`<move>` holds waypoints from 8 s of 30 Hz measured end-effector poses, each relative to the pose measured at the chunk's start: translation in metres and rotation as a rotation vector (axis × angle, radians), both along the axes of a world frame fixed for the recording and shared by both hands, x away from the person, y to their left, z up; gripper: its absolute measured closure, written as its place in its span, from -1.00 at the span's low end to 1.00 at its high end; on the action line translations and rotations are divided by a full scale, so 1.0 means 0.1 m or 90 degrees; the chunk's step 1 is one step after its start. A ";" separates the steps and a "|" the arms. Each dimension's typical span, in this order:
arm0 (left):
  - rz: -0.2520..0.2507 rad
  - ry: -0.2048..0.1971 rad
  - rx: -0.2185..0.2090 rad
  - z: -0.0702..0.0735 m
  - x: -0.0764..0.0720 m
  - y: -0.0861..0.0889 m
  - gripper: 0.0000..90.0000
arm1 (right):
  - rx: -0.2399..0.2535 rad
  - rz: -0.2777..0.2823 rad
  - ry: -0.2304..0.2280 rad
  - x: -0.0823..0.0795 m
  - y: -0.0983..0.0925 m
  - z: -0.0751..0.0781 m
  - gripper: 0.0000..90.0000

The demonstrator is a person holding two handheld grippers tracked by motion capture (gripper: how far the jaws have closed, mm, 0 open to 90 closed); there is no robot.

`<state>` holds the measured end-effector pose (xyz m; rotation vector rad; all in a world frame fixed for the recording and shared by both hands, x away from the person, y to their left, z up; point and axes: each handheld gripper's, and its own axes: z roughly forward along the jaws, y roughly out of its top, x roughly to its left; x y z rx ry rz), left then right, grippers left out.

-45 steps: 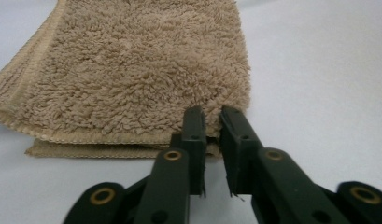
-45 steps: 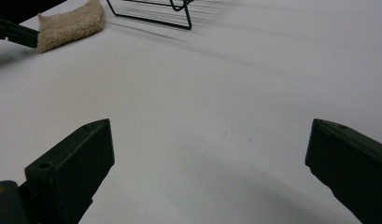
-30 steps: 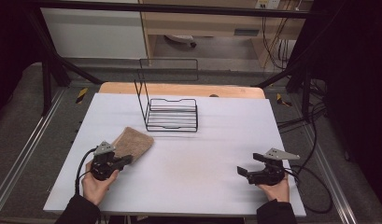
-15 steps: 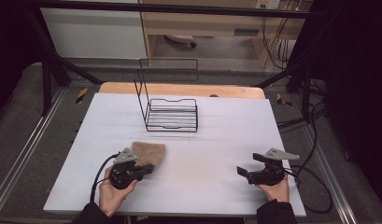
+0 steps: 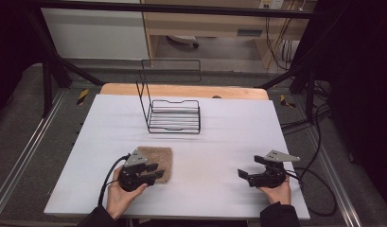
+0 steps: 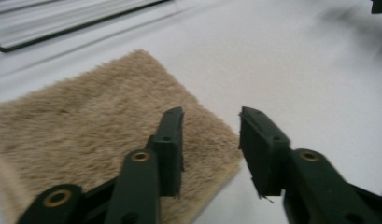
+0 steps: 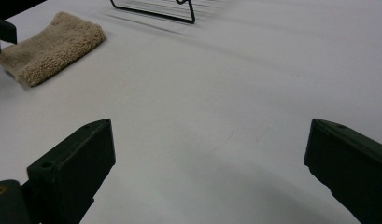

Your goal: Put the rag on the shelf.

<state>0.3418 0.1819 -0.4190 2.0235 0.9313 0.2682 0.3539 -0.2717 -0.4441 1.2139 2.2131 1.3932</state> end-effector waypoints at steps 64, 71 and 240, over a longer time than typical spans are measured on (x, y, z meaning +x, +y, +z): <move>0.076 -0.001 0.032 -0.09 0.24 0.94 -0.76 | -0.047 0.099 0.096 -0.02 2.53 -0.11 0.52; 0.079 -0.002 0.029 -0.09 0.24 0.94 -0.75 | -0.052 0.093 0.094 -0.03 2.52 -0.09 0.94; 0.013 -0.111 -0.090 0.73 0.23 0.19 0.91 | 0.041 0.110 -0.073 0.21 1.82 0.96 0.90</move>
